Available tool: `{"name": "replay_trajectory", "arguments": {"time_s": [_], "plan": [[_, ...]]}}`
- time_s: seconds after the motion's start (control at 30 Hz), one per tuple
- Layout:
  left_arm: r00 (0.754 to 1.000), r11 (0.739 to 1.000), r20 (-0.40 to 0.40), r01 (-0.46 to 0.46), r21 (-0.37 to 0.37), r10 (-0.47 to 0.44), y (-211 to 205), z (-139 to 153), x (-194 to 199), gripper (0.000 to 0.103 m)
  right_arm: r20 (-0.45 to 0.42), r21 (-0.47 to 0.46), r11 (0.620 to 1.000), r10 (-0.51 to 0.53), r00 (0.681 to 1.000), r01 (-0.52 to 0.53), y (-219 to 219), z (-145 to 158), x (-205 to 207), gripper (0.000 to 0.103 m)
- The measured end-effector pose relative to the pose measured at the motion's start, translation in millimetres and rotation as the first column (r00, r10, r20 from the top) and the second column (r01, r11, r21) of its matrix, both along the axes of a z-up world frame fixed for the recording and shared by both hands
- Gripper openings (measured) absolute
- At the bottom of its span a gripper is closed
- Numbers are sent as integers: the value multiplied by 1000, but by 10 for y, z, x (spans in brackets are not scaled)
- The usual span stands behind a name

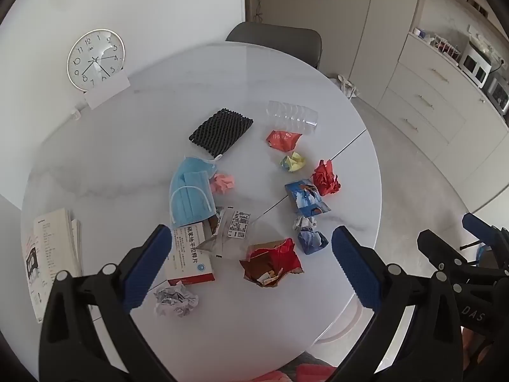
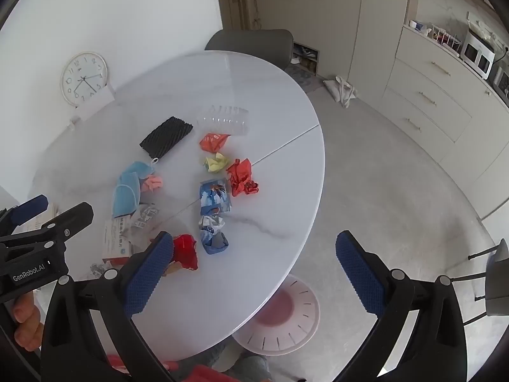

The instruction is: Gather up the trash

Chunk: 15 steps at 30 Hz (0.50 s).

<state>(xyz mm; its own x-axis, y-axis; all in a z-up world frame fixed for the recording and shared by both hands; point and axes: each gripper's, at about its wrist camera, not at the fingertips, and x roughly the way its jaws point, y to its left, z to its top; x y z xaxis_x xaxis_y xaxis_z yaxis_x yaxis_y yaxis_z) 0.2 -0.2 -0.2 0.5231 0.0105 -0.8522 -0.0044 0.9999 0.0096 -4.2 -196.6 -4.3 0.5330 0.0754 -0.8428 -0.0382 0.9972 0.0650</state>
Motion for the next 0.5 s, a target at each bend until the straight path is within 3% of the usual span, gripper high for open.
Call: {"name": "replay_trajectory", "arguments": {"time_s": [0.5], "plan": [[999,1000,-21,-24,-20,24,96,-69,-6,97,-4,5,1000,0,1000,0,43,-67,2,101]]}}
